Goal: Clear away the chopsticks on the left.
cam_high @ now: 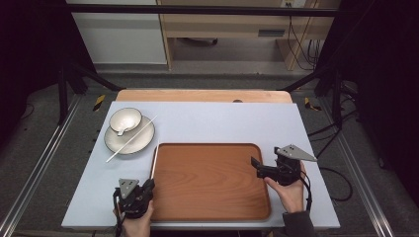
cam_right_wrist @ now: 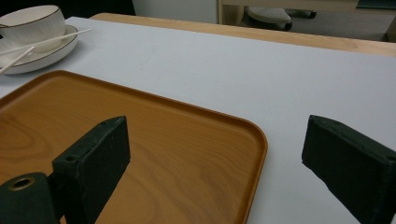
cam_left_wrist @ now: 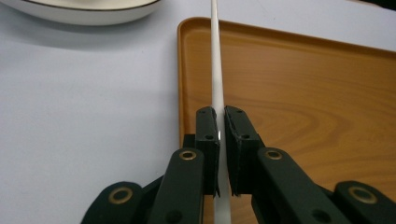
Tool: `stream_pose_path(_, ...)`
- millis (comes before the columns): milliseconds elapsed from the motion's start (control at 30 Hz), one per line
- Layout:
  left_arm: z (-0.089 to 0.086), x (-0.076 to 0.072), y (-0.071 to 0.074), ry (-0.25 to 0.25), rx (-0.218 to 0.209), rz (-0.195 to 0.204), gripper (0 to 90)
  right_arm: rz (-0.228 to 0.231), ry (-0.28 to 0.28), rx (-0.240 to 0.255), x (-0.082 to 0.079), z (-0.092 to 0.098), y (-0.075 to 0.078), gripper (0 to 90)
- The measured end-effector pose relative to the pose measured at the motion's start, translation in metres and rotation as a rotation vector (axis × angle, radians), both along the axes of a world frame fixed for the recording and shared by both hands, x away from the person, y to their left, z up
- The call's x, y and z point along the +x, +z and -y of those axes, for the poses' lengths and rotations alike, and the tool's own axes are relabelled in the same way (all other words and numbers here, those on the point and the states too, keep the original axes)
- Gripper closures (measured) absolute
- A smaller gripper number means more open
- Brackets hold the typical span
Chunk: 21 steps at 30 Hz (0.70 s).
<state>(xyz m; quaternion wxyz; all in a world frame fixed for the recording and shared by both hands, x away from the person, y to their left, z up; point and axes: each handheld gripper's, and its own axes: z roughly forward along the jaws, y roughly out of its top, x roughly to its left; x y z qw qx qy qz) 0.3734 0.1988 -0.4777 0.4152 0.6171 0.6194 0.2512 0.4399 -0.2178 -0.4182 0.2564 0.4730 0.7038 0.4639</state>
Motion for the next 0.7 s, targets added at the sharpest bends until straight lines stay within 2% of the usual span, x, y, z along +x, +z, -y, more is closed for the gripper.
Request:
stream_pose_path(433, 0.004, 0.009, -0.011, 0.015, 0.026, -0.048, 84.3, -0.007, 0.005, -0.002, 0.0, -0.003, 0.0, 7.9)
stream_pose_path(700, 0.005, 0.01, -0.011, 0.019, 0.032, -0.057, 84.0, -0.007, 0.008, -0.004, 0.0, -0.003, 0.0, 7.9)
